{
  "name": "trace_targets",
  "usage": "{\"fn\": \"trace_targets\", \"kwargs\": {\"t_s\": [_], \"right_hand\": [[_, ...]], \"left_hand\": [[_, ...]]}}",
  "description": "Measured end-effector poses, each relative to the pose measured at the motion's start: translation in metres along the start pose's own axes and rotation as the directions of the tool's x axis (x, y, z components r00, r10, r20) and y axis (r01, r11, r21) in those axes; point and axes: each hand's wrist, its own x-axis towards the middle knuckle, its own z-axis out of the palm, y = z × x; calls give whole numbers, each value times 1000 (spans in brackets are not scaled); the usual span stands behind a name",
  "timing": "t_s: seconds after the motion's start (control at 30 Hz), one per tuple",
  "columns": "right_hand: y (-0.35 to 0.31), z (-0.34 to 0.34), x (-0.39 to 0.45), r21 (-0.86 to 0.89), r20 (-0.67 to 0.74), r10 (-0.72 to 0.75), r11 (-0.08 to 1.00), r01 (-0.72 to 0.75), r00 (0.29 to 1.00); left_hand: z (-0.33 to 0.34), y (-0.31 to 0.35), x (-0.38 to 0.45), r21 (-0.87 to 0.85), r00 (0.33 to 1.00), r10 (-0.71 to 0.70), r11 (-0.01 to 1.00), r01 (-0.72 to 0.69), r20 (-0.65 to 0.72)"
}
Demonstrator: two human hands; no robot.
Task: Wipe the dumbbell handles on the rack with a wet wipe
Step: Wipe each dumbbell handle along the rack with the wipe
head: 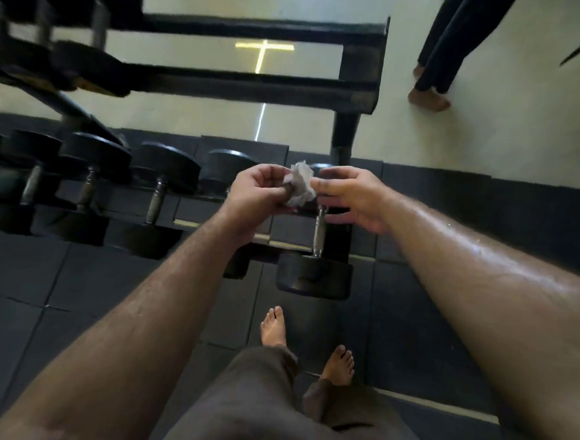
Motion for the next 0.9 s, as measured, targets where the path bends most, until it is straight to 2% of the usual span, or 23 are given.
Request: {"fn": "trace_targets", "kwargs": {"t_s": [0.1,0.27,0.37,0.43,0.53,0.6,0.67,0.73,0.8,0.9], "right_hand": [[-56,23,-33,138,7,-137,981,134,991],[-139,69,-85,83,-105,-340,934,349,935],[-185,104,-116,43,-152,-510,853,521,847],[-212,132,-128,-44,-130,-611,790,611,781],[-249,183,-135,-266,51,-709,669,694,703],[-269,222,-139,-294,180,-689,644,707,702],[-283,259,-139,-314,290,-683,594,741,670],[-297,296,-133,-305,338,-701,550,778,628],[-308,334,-124,-270,360,-693,563,781,624],[-317,403,-114,-189,459,-612,641,744,644]], "left_hand": [[1,54,-27,-75,998,57,996,-56,12],[-18,140,-68,-130,973,194,969,-210,-127],[-40,184,-99,-70,915,309,939,-337,-259],[-60,210,-117,-48,856,348,918,-394,-383],[-103,243,-145,-21,757,354,900,-436,-550],[-134,260,-166,-36,711,351,884,-466,-609],[-164,270,-191,-43,691,347,876,-480,-634],[-197,273,-214,-24,692,358,879,-476,-627],[-233,267,-234,20,663,386,873,-488,-641],[-291,255,-259,75,546,399,850,-521,-737]]}}
